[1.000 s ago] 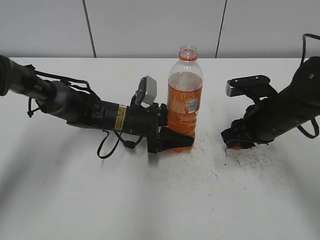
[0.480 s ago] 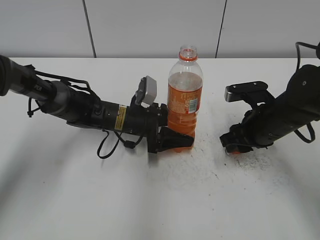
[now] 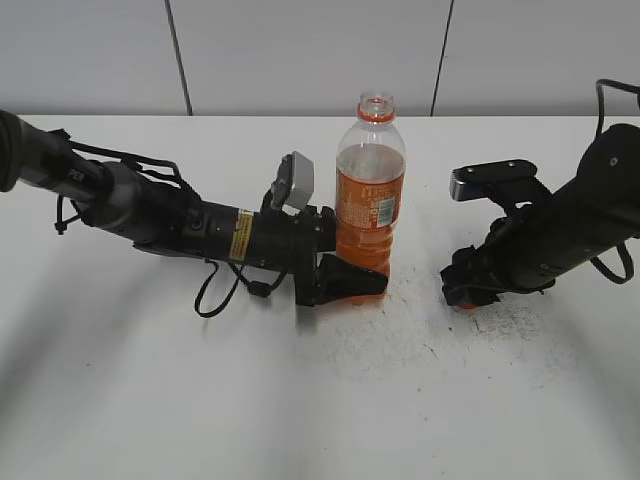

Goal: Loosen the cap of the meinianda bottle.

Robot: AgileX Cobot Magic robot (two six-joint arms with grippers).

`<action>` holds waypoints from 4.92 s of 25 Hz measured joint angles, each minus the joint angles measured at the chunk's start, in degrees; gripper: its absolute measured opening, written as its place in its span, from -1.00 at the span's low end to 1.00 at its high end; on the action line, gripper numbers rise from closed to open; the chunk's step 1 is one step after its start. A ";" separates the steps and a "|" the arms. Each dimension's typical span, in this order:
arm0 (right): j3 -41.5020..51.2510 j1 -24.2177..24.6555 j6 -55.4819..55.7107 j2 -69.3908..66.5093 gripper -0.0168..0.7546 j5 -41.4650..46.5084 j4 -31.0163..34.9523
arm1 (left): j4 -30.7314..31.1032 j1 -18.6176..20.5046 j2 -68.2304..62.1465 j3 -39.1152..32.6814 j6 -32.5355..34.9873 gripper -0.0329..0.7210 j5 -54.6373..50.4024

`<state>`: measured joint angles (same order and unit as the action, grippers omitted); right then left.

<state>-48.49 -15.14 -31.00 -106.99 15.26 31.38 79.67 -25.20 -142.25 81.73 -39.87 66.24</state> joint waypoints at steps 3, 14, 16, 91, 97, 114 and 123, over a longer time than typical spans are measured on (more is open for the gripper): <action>0.00 0.00 0.00 1.64 0.24 1.27 0.05 | 1.06 0.30 0.00 -0.05 -0.05 0.81 -2.23; 0.00 0.00 -0.24 1.92 0.24 2.17 0.12 | 10.08 3.64 3.14 -0.05 -3.92 0.88 -5.23; 0.00 0.00 -0.41 1.92 0.24 2.22 0.12 | 12.01 4.16 3.56 -0.05 -4.83 0.88 -5.48; 5.09 0.00 15.60 72.55 0.24 52.05 -16.13 | -71.91 -9.71 114.67 -46.04 29.17 0.63 -123.89; 17.24 0.00 20.02 85.57 0.24 50.86 -19.04 | -73.17 -9.71 126.05 -49.74 29.74 0.62 -127.09; 22.70 0.00 22.94 95.23 0.22 47.77 -26.38 | -71.91 -9.77 131.54 -50.88 29.96 0.60 -127.02; 22.70 0.00 22.69 95.23 0.22 47.77 -26.45 | -72.22 -9.28 131.54 -50.88 29.96 0.60 -127.02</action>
<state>-25.79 -15.14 -8.31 -11.77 63.03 4.93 7.46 -34.48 -10.71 30.85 -9.92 -60.78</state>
